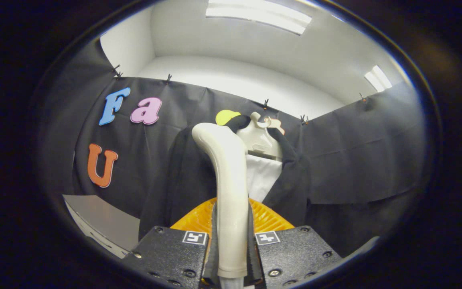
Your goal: Iron the clothes twice with a garment steamer, once on the left side and once on the right side.
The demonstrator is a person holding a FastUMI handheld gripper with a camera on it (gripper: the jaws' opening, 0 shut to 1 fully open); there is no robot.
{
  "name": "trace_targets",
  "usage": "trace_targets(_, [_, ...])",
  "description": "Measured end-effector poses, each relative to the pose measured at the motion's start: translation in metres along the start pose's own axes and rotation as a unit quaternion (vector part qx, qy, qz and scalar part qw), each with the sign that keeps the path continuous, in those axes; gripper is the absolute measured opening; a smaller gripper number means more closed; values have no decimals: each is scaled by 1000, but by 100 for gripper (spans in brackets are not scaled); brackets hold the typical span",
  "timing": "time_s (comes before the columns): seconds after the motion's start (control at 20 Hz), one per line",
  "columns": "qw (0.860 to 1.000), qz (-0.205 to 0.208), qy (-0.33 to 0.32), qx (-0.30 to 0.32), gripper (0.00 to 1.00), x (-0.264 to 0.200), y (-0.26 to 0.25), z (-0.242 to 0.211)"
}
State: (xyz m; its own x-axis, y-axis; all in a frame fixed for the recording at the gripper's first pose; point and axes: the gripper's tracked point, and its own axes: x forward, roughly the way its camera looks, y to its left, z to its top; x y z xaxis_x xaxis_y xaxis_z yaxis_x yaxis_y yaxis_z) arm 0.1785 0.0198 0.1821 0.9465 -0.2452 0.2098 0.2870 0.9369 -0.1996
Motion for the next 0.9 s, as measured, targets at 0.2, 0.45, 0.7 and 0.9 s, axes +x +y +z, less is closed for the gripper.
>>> trace_targets(0.2, [999, -4, 36, -6, 30, 8, 10, -39])
trace_targets(0.45, [998, -19, 54, -13, 30, -3, 9, -71])
trace_targets(0.7, [997, -22, 74, -26, 31, -22, 12, -111])
trace_targets(0.9, [995, -18, 96, -29, 31, -36, 13, -143])
